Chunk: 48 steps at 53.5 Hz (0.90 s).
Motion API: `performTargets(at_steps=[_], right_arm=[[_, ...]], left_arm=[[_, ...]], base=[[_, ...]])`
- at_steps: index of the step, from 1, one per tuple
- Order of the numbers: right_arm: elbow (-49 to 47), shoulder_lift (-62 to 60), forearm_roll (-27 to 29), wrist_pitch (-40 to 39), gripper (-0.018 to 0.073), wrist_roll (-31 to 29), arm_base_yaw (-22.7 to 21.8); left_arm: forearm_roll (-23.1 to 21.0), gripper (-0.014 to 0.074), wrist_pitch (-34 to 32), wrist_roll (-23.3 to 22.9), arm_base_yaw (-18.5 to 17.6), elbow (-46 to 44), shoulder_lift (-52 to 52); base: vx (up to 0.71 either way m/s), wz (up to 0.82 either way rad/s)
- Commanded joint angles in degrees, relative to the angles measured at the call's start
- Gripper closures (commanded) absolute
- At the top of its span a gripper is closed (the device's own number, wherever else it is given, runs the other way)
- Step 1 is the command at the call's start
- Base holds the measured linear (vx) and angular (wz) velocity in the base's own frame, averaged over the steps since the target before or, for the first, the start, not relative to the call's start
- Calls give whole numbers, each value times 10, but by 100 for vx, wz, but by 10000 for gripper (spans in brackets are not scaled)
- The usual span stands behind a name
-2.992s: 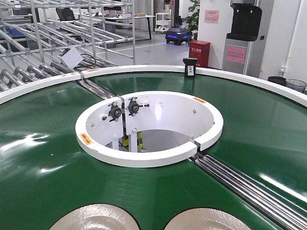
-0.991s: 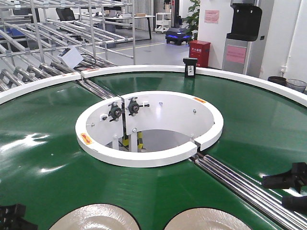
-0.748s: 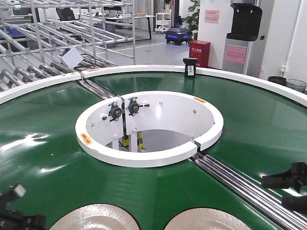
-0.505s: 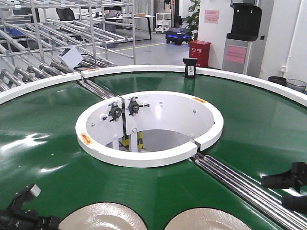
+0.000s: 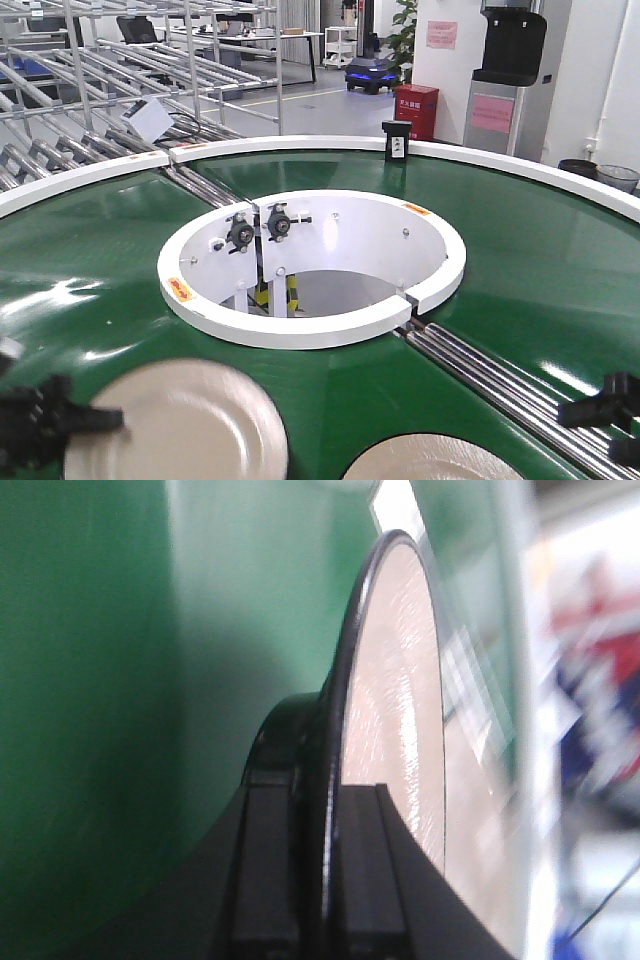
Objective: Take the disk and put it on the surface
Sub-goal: 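Grip each plate rim with both grippers and lift the plates up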
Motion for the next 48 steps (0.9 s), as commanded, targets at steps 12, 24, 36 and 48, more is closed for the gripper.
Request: performTargets(at_steps=[12,24,36,48], right_arm=[[-16,92,17,-29,13,-17,100],[-16,126,68,-48,392,-17,178],[-16,74,97,-47,571,-17,141],[-16,-47,146,10,568,-13,58]], left_arm=[[-120,603,98,-31,31,-14,-86],[-120,602,98,-37,31,-14,-87],[-113,601,98,-51,31,-13,-87],[-101,601,98,-67,27,-13,-101]], base=[[0,0],[0,0],[0,0],[0,0]])
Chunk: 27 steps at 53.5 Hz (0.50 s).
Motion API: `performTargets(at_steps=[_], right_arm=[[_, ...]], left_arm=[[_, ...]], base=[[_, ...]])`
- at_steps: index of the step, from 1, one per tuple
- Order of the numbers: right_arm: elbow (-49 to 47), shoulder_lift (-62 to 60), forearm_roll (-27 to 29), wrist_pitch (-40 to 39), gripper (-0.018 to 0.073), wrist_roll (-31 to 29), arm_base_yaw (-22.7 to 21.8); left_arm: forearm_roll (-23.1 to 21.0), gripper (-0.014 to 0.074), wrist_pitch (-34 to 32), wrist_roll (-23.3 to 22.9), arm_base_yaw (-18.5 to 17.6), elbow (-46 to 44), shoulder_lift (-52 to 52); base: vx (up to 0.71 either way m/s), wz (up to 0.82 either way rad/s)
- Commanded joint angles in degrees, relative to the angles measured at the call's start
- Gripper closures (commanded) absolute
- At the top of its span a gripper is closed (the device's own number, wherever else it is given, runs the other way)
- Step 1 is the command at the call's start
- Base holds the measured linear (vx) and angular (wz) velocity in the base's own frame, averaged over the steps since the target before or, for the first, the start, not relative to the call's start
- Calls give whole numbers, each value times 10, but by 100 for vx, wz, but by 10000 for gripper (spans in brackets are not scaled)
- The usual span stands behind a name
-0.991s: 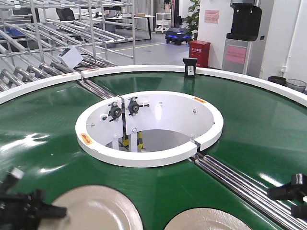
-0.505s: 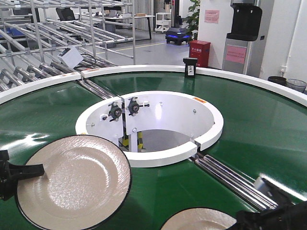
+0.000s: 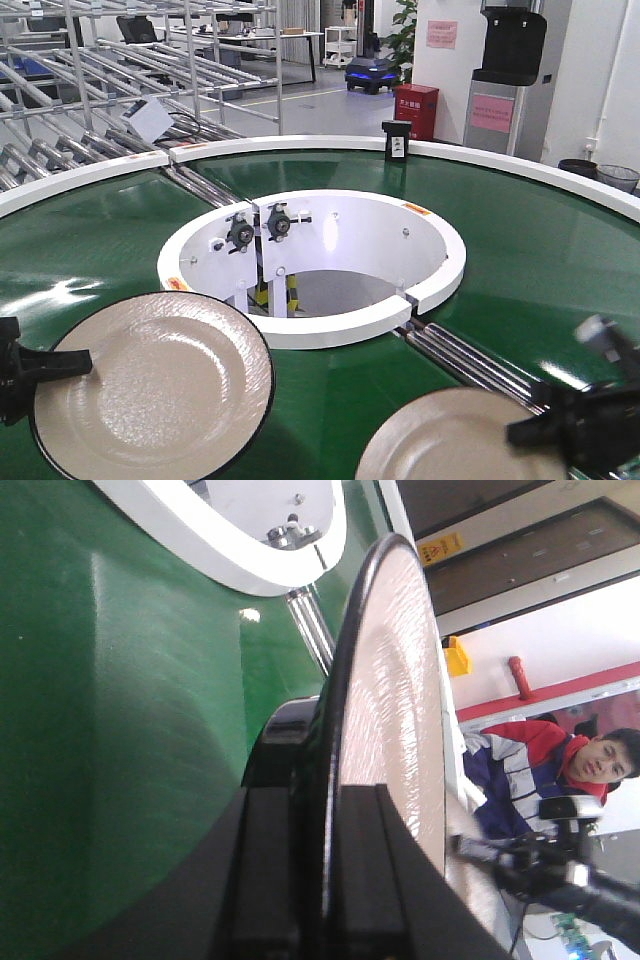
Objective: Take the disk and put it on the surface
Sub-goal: 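Grip each plate rim with both grippers and lift the plates up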
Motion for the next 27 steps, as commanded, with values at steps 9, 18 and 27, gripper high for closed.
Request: performTargets(at_steps=[9,18,27], right_arm=[[-18,-143,102,89,568,20,-71],[-18,-183,102,90,568,28,-76],[-18,-188,104,89,568,29,-76]], left_arm=[[-71,601,69,-41,-11,-14,-70],[-63,601,67,-44,-12,-14,-94],[-58,601,67,-43,-12,-14,-95]], base=[[0,0],[0,0],[0,0]])
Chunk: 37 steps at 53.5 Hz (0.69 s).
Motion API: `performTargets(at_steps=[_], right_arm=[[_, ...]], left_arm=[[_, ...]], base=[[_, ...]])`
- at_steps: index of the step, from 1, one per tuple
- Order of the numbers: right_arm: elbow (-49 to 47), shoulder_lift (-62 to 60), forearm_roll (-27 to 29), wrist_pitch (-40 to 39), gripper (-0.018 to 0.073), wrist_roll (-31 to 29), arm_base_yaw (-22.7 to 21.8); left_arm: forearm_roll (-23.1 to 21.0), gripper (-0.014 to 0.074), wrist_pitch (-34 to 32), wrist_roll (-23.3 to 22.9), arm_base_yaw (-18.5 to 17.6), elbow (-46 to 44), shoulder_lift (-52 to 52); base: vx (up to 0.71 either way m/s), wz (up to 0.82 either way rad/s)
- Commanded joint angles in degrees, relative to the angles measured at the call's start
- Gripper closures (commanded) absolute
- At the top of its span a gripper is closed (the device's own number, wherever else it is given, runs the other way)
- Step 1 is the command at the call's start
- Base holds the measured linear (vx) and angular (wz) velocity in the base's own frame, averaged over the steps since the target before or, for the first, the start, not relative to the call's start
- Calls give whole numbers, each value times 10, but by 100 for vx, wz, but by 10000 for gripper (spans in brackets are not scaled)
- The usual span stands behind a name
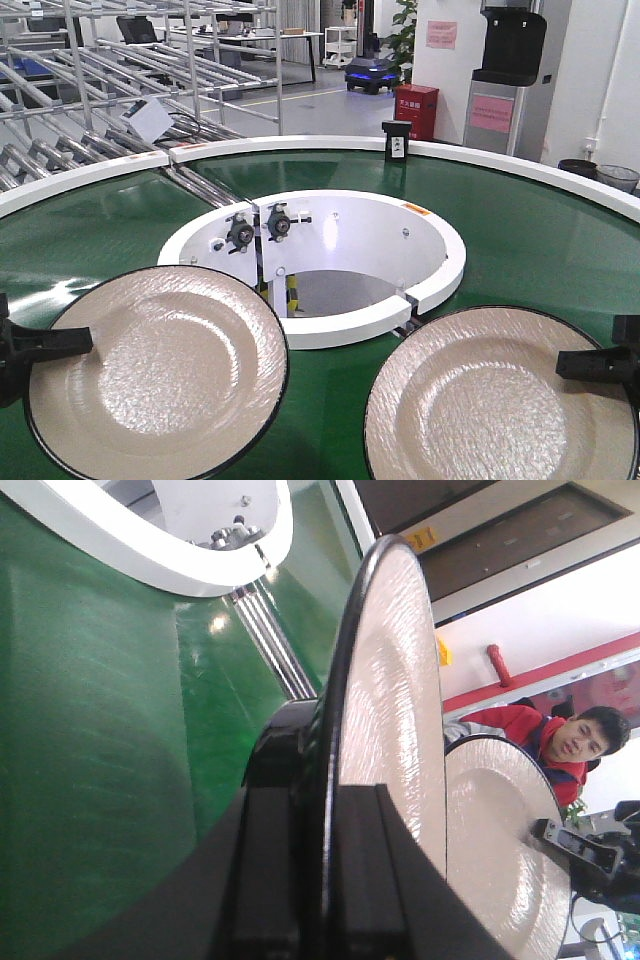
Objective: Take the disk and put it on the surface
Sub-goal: 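Grip each plate rim with both grippers and lift the plates up, then hold both plates while the base drives to the steel table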
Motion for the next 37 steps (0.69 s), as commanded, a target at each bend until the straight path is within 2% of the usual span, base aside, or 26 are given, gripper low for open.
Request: performTargets(at_steps=[1,37], right_arm=[[-19,-20,66,3,568,7,-4],[-19,-20,63,3,568,1,-4]], left_arm=[[-68,601,55,-8,-2,-15,-25],[-69,601,54,-9,-2,-15,-25]], base=[[0,0],[0,0]])
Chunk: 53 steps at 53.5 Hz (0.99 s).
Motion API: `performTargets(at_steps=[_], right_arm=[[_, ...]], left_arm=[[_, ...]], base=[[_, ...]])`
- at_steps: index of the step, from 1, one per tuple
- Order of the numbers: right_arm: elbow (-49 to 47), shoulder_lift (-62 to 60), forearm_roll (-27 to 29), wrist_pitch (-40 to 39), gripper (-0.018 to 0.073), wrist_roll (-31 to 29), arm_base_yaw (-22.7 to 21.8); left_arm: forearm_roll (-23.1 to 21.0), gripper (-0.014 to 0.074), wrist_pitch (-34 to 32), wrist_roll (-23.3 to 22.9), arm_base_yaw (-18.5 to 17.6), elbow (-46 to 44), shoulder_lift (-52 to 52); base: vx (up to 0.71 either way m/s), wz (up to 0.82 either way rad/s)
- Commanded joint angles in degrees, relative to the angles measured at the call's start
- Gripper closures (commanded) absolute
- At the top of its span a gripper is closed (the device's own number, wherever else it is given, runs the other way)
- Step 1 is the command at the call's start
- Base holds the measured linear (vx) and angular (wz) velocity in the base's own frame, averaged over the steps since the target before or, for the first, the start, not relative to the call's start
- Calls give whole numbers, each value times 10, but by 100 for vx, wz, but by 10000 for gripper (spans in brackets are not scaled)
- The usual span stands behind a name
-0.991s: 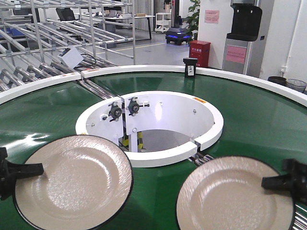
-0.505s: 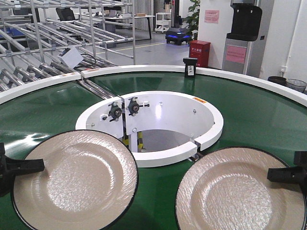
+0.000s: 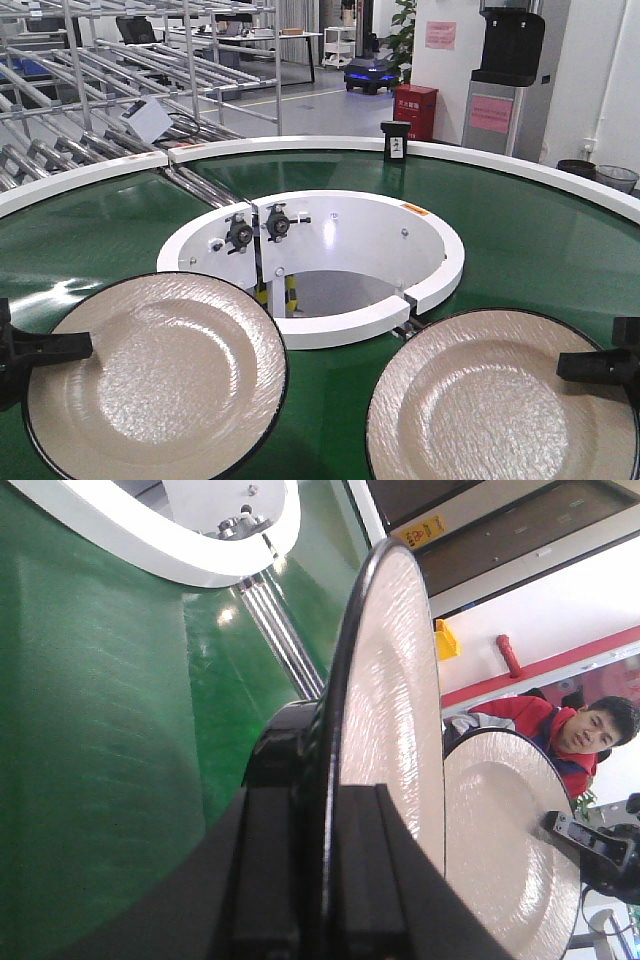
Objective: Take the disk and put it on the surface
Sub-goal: 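Hold both plates while the base drives to the steel table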
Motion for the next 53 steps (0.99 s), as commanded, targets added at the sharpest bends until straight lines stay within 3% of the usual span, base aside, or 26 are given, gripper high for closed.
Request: performTargets(at_steps=[1,22,53], right_arm=[[-19,-20,67,4,568,1,-4],[-19,-20,67,4,568,1,-4],[-19,-20,67,4,568,1,-4]], left_arm=[[-79,601,55,-9,-2,-15,-25],[-79,601,55,-9,-2,-15,-25],[-79,601,55,-9,-2,-15,-25]], base=[[-1,-3],[-6,-25],[-14,-56]])
